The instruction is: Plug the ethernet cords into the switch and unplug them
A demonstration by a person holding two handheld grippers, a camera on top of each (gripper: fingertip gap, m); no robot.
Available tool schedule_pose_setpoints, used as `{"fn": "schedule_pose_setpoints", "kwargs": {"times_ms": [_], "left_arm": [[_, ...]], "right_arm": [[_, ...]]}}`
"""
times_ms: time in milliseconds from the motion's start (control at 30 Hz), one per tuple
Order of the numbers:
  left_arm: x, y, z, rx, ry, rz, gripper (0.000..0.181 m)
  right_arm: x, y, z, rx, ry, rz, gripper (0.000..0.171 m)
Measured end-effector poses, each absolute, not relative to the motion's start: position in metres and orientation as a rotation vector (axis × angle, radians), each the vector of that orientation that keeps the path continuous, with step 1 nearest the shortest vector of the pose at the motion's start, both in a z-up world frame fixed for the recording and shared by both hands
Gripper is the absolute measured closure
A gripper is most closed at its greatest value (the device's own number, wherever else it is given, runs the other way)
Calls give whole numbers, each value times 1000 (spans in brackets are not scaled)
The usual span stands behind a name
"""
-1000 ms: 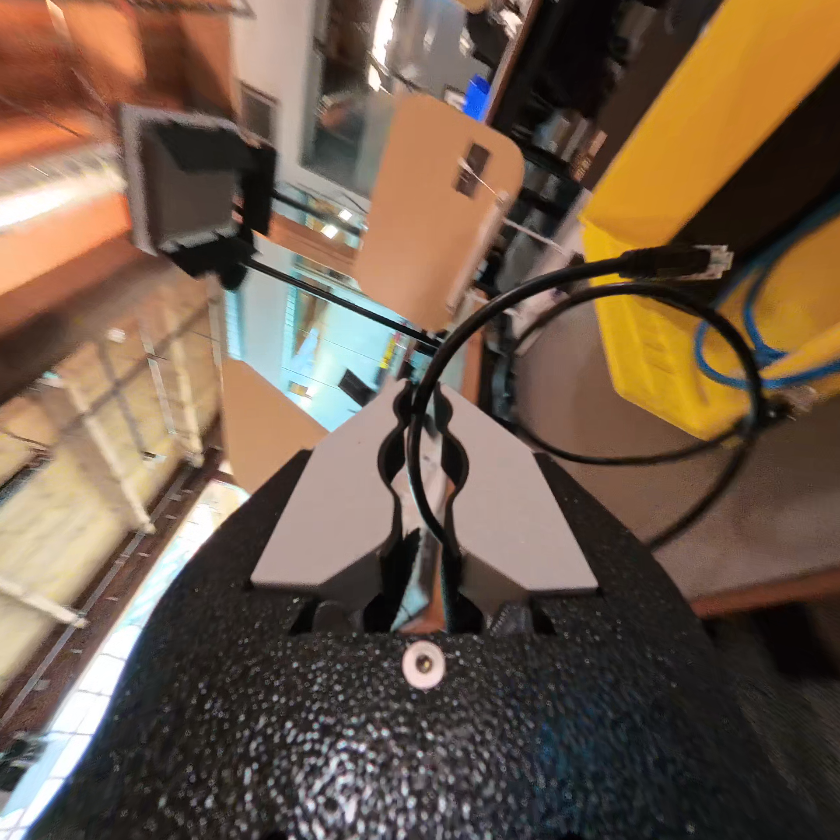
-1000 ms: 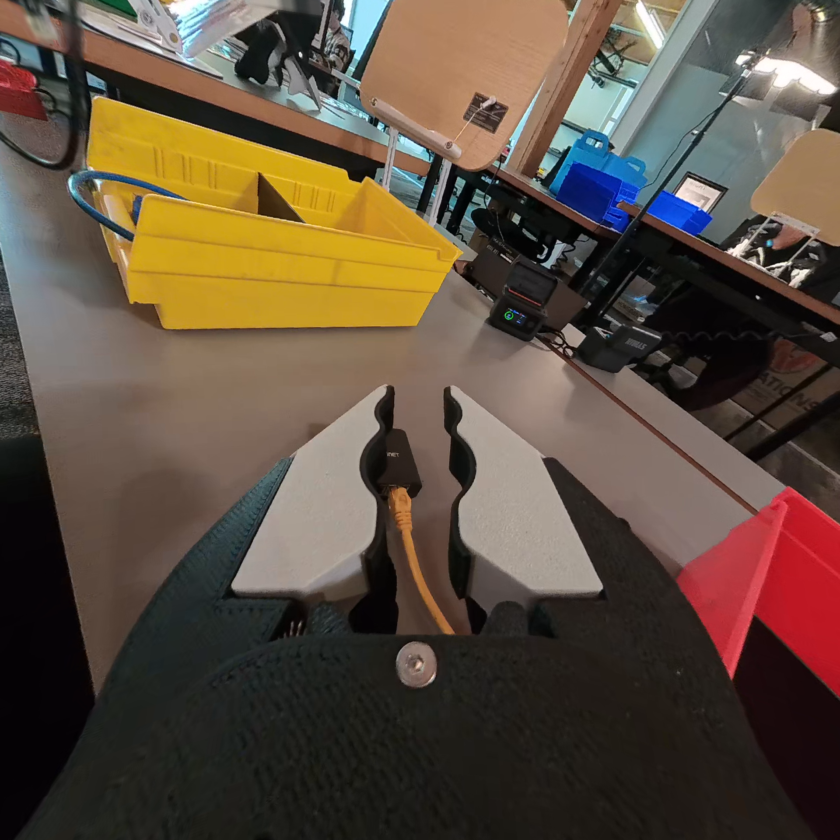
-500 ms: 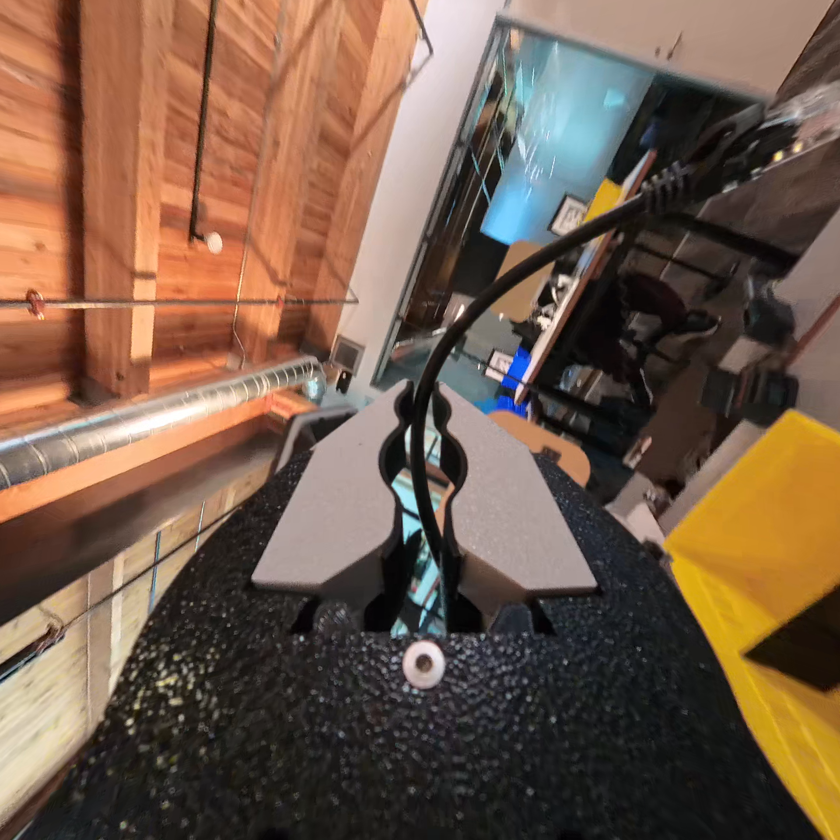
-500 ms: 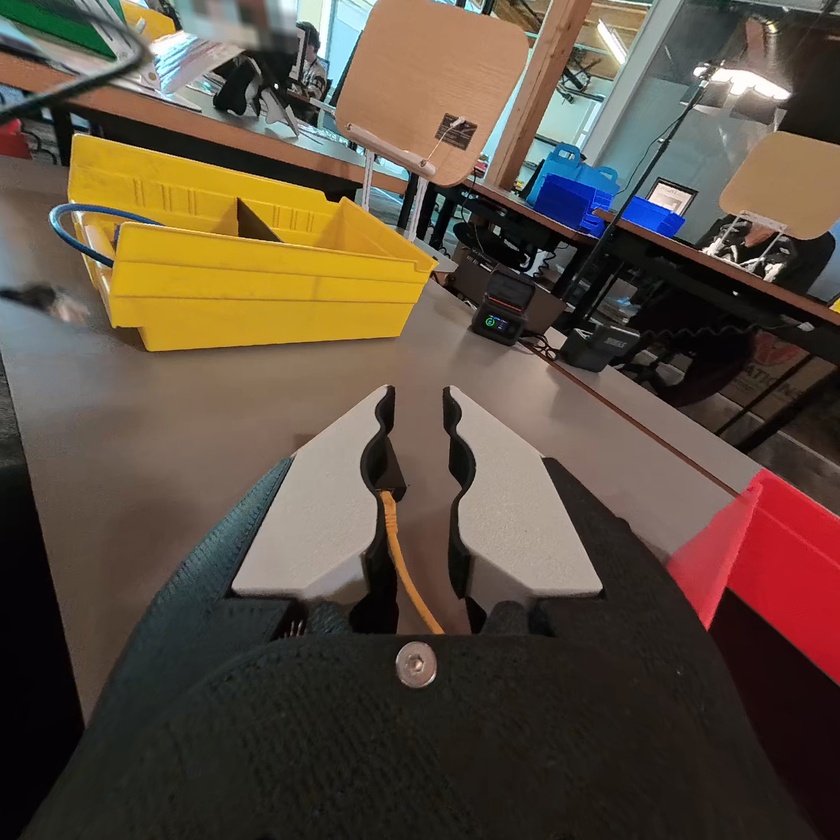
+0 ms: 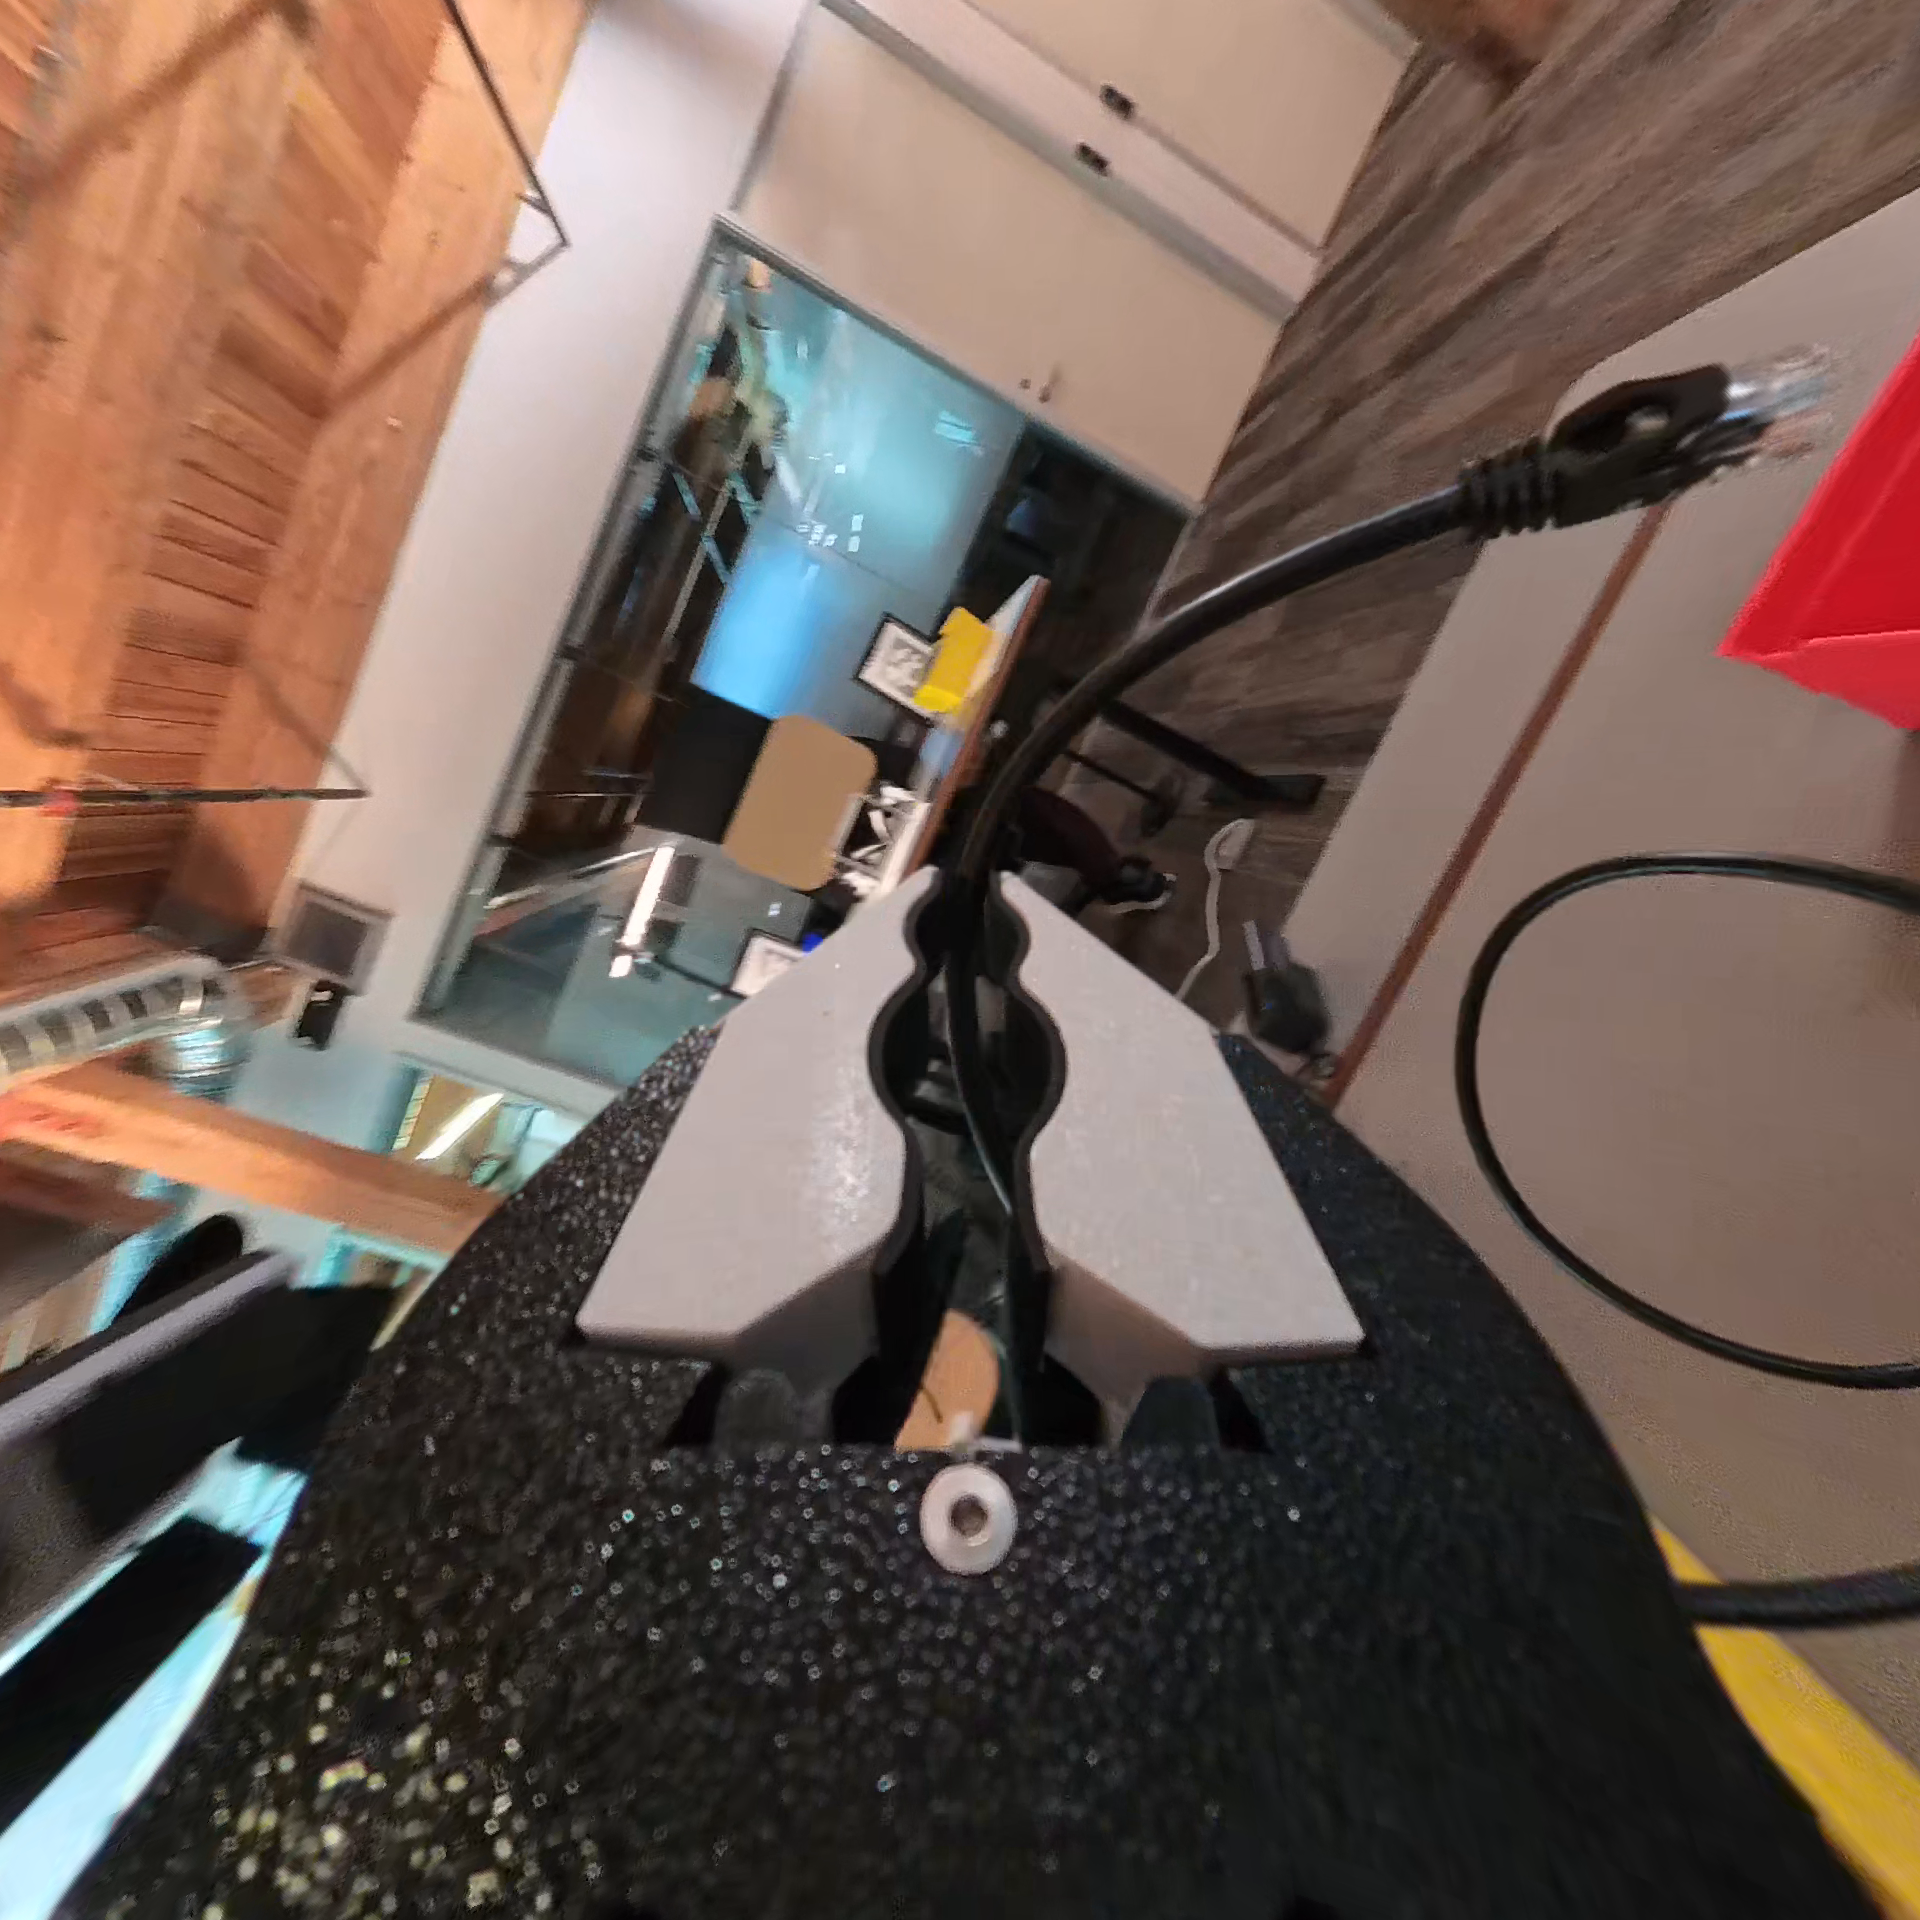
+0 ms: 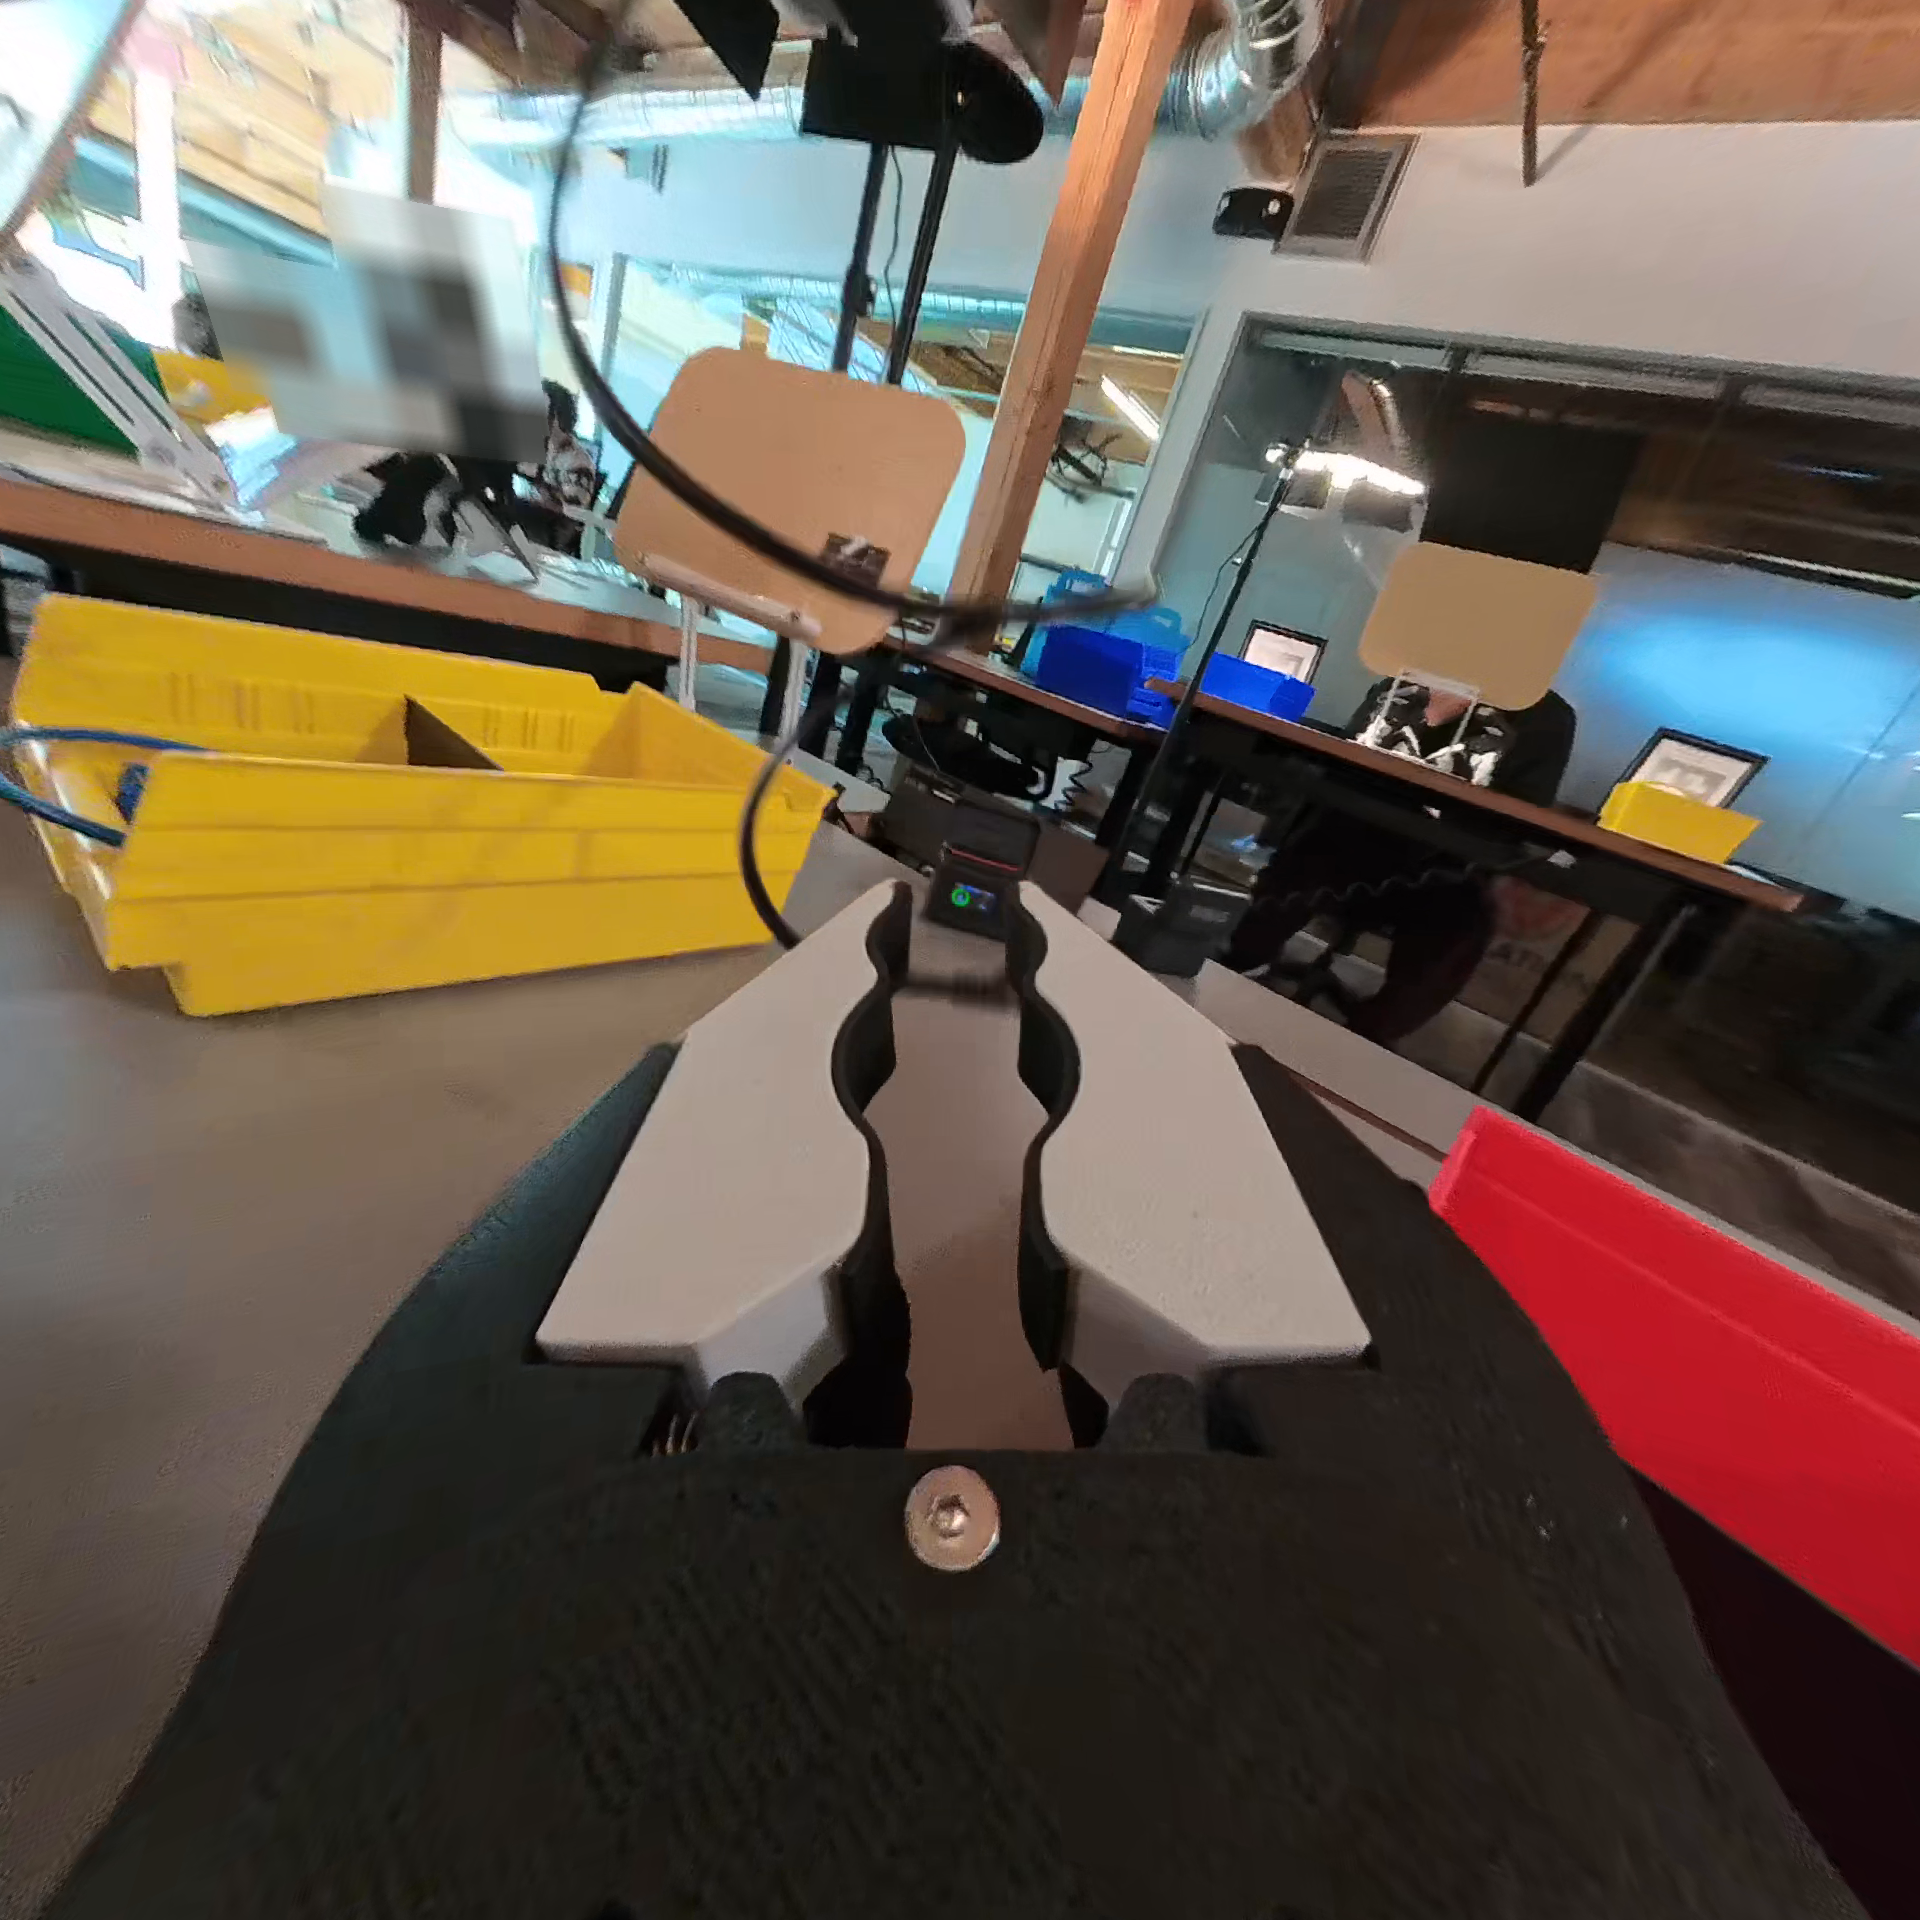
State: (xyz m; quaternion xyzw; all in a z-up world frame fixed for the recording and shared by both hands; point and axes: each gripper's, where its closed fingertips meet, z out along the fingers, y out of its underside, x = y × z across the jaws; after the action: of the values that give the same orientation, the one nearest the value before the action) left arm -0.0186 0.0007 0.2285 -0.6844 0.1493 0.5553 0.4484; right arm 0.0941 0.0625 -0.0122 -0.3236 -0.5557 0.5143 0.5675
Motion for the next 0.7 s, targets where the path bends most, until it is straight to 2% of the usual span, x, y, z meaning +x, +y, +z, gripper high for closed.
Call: {"fn": "schedule_pose_setpoints", "kwargs": {"times_ms": [200, 333, 567, 700], "left_arm": [[-37, 77, 132, -1829, 471, 1040, 176], [-33, 93, 80, -1888, 590, 868, 178], [2, 81, 30, -1927, 932, 639, 178], [23, 67, 15, -1965, 1012, 440, 178]], "right_arm": [[92, 54, -18, -719, -1343, 1174, 156], [97, 57, -7, -685, -1293, 1168, 156], [115, 77, 43, -627, -1150, 1210, 156], [110, 78, 49, -603, -1316, 1234, 150]]}}
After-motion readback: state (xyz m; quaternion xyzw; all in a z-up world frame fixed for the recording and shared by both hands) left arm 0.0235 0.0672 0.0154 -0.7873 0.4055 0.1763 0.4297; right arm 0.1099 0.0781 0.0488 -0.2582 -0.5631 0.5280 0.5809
